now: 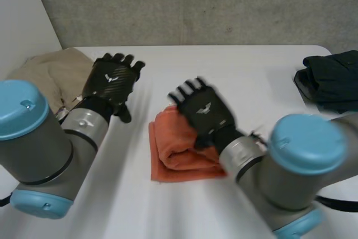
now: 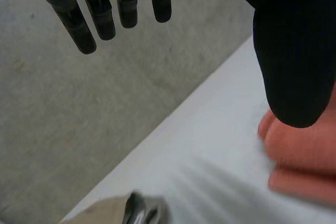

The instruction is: Fold the laundry.

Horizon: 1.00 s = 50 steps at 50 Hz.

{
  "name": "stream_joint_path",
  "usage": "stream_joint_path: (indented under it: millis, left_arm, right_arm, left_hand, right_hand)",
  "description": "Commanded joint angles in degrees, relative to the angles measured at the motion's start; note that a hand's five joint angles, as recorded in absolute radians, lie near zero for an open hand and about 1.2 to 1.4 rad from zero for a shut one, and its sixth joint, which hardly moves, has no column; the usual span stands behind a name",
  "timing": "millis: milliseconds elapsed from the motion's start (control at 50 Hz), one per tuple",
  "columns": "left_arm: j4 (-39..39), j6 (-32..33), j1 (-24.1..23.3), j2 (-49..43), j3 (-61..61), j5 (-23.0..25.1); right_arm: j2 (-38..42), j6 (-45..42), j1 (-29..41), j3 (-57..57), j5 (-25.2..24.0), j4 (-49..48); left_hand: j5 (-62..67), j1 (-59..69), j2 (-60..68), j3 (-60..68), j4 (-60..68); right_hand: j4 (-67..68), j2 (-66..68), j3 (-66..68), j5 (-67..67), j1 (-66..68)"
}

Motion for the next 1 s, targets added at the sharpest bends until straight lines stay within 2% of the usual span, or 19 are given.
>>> stream_joint_path:
  millis: [20,100,160,240,260,360,440,500,580,640,720,840,940,960,1000]
  left_arm:
    - [-1.7,-8.2,-6.8,-5.3,7.7,0.1]
    - [-5.1,-9.3,-11.6,-12.4,13.8,-0.1]
    - [-7.1,-9.3,-12.6,-16.8,17.1,-0.4]
    - [-10.4,-9.1,-13.0,-22.6,20.9,-3.7]
    - [-11.2,-8.9,-13.0,-23.9,21.4,-6.2]
    - [-12.9,-8.1,-12.7,-25.2,21.0,-11.6]
    - [-16.2,-6.1,-12.5,-25.0,19.2,-12.1]
    - [-19.2,-4.2,-12.0,-24.7,17.9,-11.8]
    - [-20.0,-3.4,-11.8,-24.3,16.7,-11.2]
    - [-20.0,-3.3,-11.7,-22.4,16.7,-8.2]
    - [-19.9,-3.6,-10.7,-18.0,17.3,-2.3]
    - [-19.2,-3.9,-6.1,-12.0,18.8,9.9]
    - [-19.7,-5.9,-4.9,-10.7,21.0,22.0]
    - [-19.7,-7.2,-4.4,-10.7,21.7,25.6]
    - [-20.0,-8.7,-4.0,-10.7,22.4,28.6]
  right_arm:
    - [-4.7,16.3,-8.5,-0.7,-1.2,12.0]
    - [-3.3,16.6,-11.0,-2.9,-1.2,17.4]
    - [1.5,17.2,-11.4,-6.2,-1.6,19.2]
    - [5.8,17.1,-11.2,-9.5,-2.2,21.1]
    - [6.5,17.0,-11.0,-10.0,-2.5,21.4]
    - [11.4,16.2,-10.7,-12.7,-5.3,22.9]
    - [14.8,15.4,-10.7,-13.9,-5.1,23.4]
    - [15.6,11.3,-10.6,-13.9,-4.8,24.0]
    - [13.9,3.2,-9.3,-13.3,0.6,23.8]
    - [10.6,0.5,-8.5,-12.2,4.7,22.8]
    - [5.6,-0.6,-5.8,-7.8,6.1,17.9]
    - [-1.1,-1.1,-1.6,2.5,5.8,8.9]
    - [-1.4,-3.5,2.0,10.9,5.4,-0.7]
    - [-1.2,-3.7,2.3,11.7,5.4,-1.9]
    - [-0.5,-4.2,2.6,12.6,5.4,-4.0]
  left_hand:
    - [0.1,1.7,1.1,0.8,1.2]
    - [-0.1,1.6,0.9,0.6,1.1]
    - [-0.3,1.4,0.8,0.5,0.9]
    - [-0.3,1.4,0.8,0.5,0.9]
    - [-0.3,1.4,0.8,0.5,0.9]
    - [-0.1,1.6,0.9,0.6,1.1]
    - [0.1,1.7,1.1,0.8,1.2]
    - [0.1,1.7,1.1,0.8,1.2]
    - [-0.1,1.6,0.9,0.6,1.1]
    - [-0.3,1.4,0.8,0.5,0.9]
    - [-0.6,1.1,0.4,0.1,0.6]
    - [-0.4,1.2,0.6,0.3,0.7]
    - [0.1,1.7,1.1,0.8,1.2]
    - [0.2,1.9,1.3,1.0,1.4]
    - [0.4,2.1,1.5,1.1,1.6]
  right_hand:
    - [-2.3,-2.4,-2.4,-2.7,-3.1]
    - [-2.3,-2.4,-2.4,-2.7,-3.1]
    - [-2.3,-2.4,-2.4,-2.7,-3.1]
    - [-2.3,-2.4,-2.4,-2.7,-3.1]
    - [-2.3,-2.4,-2.4,-2.7,-3.1]
    - [-2.3,-2.4,-2.4,-2.7,-3.1]
    - [-2.3,-2.4,-2.4,-2.7,-3.1]
    - [-2.3,-2.4,-2.4,-2.7,-3.1]
    - [-2.3,-2.4,-2.4,-2.7,-3.1]
    - [-2.3,-2.4,-2.4,-2.7,-3.1]
    - [-2.3,-2.4,-2.4,-2.7,-3.1]
    - [-2.3,-2.4,-2.4,-2.7,-3.1]
    - [-2.3,-2.4,-2.4,-2.7,-3.1]
    - [-2.3,-2.4,-2.4,-2.7,-3.1]
    - [-2.3,-2.4,-2.4,-2.7,-3.1]
